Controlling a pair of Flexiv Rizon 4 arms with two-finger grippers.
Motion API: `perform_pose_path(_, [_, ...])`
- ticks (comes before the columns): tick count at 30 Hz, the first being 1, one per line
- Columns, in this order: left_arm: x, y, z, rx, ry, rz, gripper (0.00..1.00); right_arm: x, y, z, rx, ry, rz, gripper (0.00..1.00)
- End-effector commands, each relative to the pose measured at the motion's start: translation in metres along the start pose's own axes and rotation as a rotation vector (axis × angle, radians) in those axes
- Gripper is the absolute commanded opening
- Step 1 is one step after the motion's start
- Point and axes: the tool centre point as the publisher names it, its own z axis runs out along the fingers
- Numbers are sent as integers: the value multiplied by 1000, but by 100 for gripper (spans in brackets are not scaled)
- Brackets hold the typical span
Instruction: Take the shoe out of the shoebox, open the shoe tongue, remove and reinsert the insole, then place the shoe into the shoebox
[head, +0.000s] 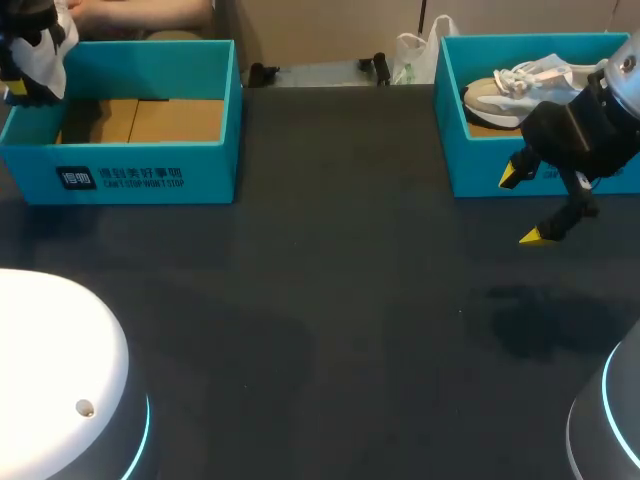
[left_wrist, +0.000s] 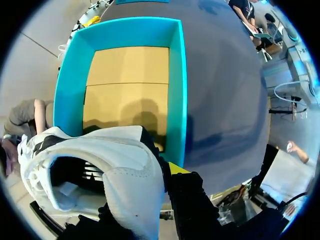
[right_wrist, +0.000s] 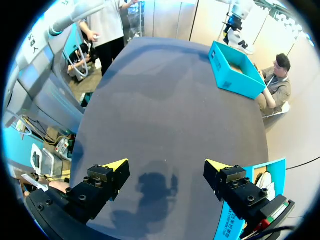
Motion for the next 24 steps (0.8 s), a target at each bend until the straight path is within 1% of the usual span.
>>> perform_pose_path(1, [2, 4, -5, 3, -9, 97, 0, -1, 0, 1, 1, 1, 0, 100])
perform_pose_path(3, [5, 3, -7, -13, -16, 190, 0, -1, 0, 1, 1, 1, 0, 100])
perform_pose_path(4, [6, 3, -7, -26, 3, 269, 0, -1, 0, 1, 1, 1, 0, 100])
perform_pose_path(5, [5, 3, -7, -48, 1, 303, 0, -1, 0, 1, 1, 1, 0, 100])
perform_pose_path(8, [7, 4, -5, -109, 7, 493, 0, -1, 0, 1, 1, 1, 0, 100])
perform_pose_path(10, [4, 6, -1, -130, 24, 610, 0, -1, 0, 1, 1, 1, 0, 100])
perform_pose_path(11, [3, 8, 0, -131, 37, 701, 0, -1, 0, 1, 1, 1, 0, 100])
perform_pose_path(15, [-3, 17, -3, -136, 34, 922, 0, -1, 0, 1, 1, 1, 0, 100])
perform_pose_path(16, [-4, 20, -5, -131, 32, 1008, 0, -1, 0, 1, 1, 1, 0, 100])
perform_pose_path(17, [-6, 22, -7, -122, 29, 1039, 0, -1, 0, 1, 1, 1, 0, 100])
perform_pose_path(18, [-8, 24, -9, -106, 50, 1101, 0, -1, 0, 1, 1, 1, 0, 100])
perform_pose_path(20, [-11, 27, -12, -135, 47, 1230, 0, -1, 0, 1, 1, 1, 0, 100])
perform_pose_path(22, [-11, 27, -12, -166, 42, 1293, 0, -1, 0, 1, 1, 1, 0, 100])
perform_pose_path(24, [-10, 26, -14, -170, 49, 1362, 0, -1, 0, 1, 1, 1, 0, 100])
